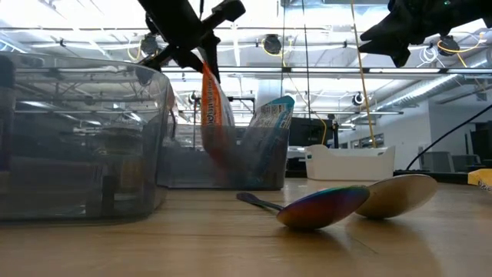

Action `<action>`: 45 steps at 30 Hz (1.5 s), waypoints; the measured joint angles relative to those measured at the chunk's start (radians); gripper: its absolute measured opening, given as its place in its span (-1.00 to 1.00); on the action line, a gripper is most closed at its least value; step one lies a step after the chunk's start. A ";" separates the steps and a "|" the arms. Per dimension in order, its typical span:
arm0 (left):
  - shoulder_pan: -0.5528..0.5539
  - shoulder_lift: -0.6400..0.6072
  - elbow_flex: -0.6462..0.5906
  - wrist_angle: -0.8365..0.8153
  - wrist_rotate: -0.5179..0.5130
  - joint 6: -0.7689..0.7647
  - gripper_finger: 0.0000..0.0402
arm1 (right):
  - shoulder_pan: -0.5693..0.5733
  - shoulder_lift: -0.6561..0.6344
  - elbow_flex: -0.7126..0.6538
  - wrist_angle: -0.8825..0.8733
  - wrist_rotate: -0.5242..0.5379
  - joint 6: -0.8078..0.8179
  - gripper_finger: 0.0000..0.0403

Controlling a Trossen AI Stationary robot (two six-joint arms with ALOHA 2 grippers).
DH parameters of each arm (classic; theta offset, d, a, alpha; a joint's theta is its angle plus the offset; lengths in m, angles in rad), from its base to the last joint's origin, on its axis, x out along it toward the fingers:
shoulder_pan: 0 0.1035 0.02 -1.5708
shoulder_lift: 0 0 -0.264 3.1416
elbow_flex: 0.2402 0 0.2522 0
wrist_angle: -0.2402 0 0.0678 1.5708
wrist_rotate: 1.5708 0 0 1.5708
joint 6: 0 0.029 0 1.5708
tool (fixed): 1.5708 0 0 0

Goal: Pick & Place Food Item
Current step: Put the orange noodle pack into the top black bin

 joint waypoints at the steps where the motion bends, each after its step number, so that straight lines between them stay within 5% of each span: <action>1: 0.009 0.000 0.000 0.013 0.001 0.019 -1.00 | 0.000 0.002 0.000 0.000 0.000 0.000 -0.29; 31: 0.072 0.123 -0.001 0.310 0.080 0.199 -0.99 | -0.001 0.023 0.000 0.001 0.002 -0.033 -0.30; 45: 0.072 0.123 -0.001 0.356 0.085 0.247 -0.68 | -0.001 0.034 0.000 0.001 0.002 -0.041 -0.30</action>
